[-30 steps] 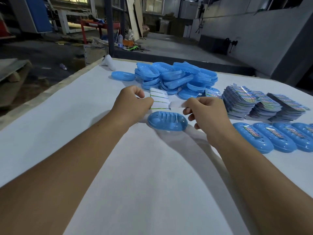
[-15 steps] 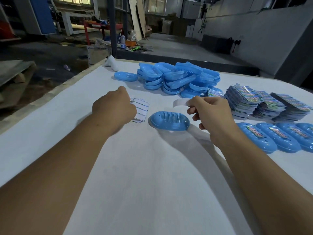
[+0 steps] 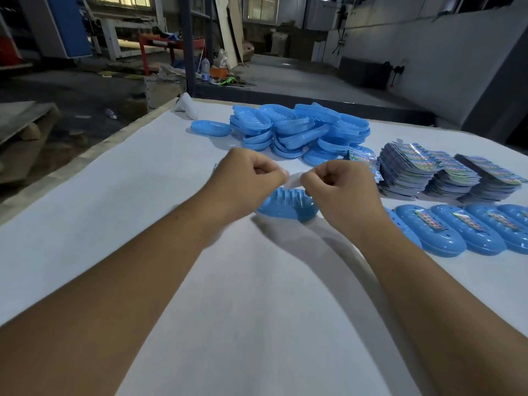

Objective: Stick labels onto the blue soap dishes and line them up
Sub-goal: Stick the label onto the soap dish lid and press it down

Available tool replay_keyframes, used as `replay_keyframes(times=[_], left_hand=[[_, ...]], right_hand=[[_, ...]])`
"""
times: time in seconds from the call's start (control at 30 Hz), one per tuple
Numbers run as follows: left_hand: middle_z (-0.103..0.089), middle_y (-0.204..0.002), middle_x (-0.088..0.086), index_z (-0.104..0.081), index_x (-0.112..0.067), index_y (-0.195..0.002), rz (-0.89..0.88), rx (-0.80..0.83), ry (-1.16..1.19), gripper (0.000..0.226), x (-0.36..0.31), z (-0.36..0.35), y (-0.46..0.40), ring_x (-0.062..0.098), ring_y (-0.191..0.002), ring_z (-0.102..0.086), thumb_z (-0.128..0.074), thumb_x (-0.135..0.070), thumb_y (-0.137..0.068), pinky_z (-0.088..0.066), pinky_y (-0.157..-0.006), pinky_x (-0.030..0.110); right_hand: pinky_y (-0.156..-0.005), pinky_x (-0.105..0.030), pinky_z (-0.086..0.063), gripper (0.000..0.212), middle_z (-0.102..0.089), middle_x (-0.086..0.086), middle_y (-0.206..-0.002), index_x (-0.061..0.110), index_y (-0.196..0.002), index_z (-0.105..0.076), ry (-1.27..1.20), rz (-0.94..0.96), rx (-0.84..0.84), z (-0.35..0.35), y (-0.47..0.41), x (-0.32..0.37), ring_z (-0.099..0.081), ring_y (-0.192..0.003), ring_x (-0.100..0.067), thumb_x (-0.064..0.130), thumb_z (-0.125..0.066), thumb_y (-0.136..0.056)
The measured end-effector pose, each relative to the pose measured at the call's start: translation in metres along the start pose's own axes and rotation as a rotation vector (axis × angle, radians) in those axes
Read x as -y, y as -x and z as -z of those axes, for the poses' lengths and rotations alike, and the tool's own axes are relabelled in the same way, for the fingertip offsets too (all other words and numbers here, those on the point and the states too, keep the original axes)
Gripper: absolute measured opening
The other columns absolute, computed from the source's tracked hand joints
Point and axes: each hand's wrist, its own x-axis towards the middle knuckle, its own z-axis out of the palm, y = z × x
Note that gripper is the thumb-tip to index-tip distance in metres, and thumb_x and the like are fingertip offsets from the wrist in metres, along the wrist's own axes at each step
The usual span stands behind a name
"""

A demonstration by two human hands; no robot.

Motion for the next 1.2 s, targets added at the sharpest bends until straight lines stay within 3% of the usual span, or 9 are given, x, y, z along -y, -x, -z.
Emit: replay_keyframes(times=[0.1,0.3,0.47,0.6,0.73,0.8,0.87,1.13,1.2], left_hand=[[-0.075,-0.076,-0.012,-0.078,-0.029,-0.076,-0.008,0.053,0.063,0.014,0.0,-0.007,0.002,-0.001,-0.075,-0.068,-0.075,-0.037,-0.087,-0.053,-0.071,0.019],[-0.074,-0.077,-0.02,-0.076,-0.032,-0.076,0.028,0.059,0.079,0.013,0.0,-0.007,0.001,-0.007,-0.076,-0.068,-0.074,-0.035,-0.089,-0.048,-0.069,0.017],[-0.075,-0.079,-0.015,-0.079,-0.031,-0.079,0.071,0.035,0.101,0.012,0.002,-0.006,0.0,0.001,-0.083,-0.069,-0.073,-0.037,-0.088,-0.053,-0.078,0.025],[-0.074,-0.075,-0.017,-0.079,-0.029,-0.078,0.095,0.0,0.086,0.013,0.002,-0.002,-0.002,-0.002,-0.079,-0.068,-0.076,-0.04,-0.085,-0.049,-0.07,0.021],[-0.076,-0.075,-0.008,-0.08,-0.02,-0.081,0.131,-0.059,0.103,0.013,0.003,-0.003,-0.004,0.0,-0.068,-0.067,-0.076,-0.032,-0.085,-0.052,-0.06,0.017],[-0.076,-0.074,-0.01,-0.079,-0.018,-0.078,0.147,-0.067,0.115,0.014,0.004,-0.003,-0.006,-0.007,-0.062,-0.065,-0.074,-0.029,-0.086,-0.045,-0.047,0.01],[-0.075,-0.073,-0.014,-0.079,-0.018,-0.078,0.149,-0.064,0.122,0.014,0.005,-0.004,-0.007,-0.011,-0.063,-0.064,-0.074,-0.029,-0.086,-0.042,-0.045,0.008],[-0.068,-0.06,-0.018,-0.079,-0.02,-0.08,0.172,-0.046,0.109,0.015,0.009,-0.005,-0.01,-0.011,-0.055,-0.058,-0.072,-0.033,-0.086,-0.048,-0.049,0.015],[-0.071,-0.063,-0.017,-0.079,-0.019,-0.079,0.191,-0.048,0.112,0.016,0.009,-0.005,-0.01,-0.005,-0.063,-0.064,-0.073,-0.033,-0.085,-0.052,-0.054,0.018]], right_hand=[[-0.051,-0.023,-0.041,0.023,-0.065,0.005,-0.056,0.017,-0.065,-0.069,0.009,0.059,0.001,-0.002,0.0,0.0,-0.047,-0.048,-0.004,0.036,-0.065,-0.076],[-0.046,-0.012,-0.035,0.019,-0.059,0.013,-0.051,0.018,-0.066,-0.069,-0.005,0.101,0.016,-0.003,0.0,-0.003,-0.045,-0.046,-0.001,0.03,-0.069,-0.081],[-0.049,-0.015,-0.039,0.018,-0.068,0.009,-0.062,0.022,-0.072,-0.074,-0.02,0.141,0.064,-0.002,0.001,-0.003,-0.05,-0.051,-0.001,0.027,-0.069,-0.089],[-0.051,-0.016,-0.037,0.025,-0.067,0.011,-0.063,0.024,-0.071,-0.073,-0.015,0.185,0.105,-0.002,0.002,-0.001,-0.049,-0.051,-0.003,0.029,-0.066,-0.095],[-0.053,-0.022,-0.041,0.026,-0.065,0.017,-0.059,0.024,-0.065,-0.07,0.082,0.08,0.002,-0.003,-0.003,-0.006,-0.051,-0.052,-0.003,0.028,-0.066,-0.09],[-0.049,-0.019,-0.036,0.031,-0.061,0.015,-0.052,0.023,-0.06,-0.067,0.11,0.021,-0.028,0.001,-0.007,-0.009,-0.048,-0.048,-0.004,0.033,-0.067,-0.089],[-0.044,-0.015,-0.032,0.033,-0.061,0.009,-0.051,0.021,-0.06,-0.069,0.086,-0.011,-0.02,0.004,-0.008,-0.01,-0.044,-0.045,-0.005,0.036,-0.07,-0.089],[-0.057,-0.033,-0.041,0.024,-0.069,-0.018,-0.077,0.01,-0.072,-0.074,-0.082,-0.116,0.042,0.004,-0.009,-0.007,-0.048,-0.059,-0.015,0.031,-0.071,-0.083],[-0.056,-0.033,-0.04,0.024,-0.068,-0.021,-0.078,0.007,-0.073,-0.072,-0.094,-0.135,0.045,0.004,-0.009,-0.007,-0.048,-0.059,-0.016,0.029,-0.069,-0.081]])
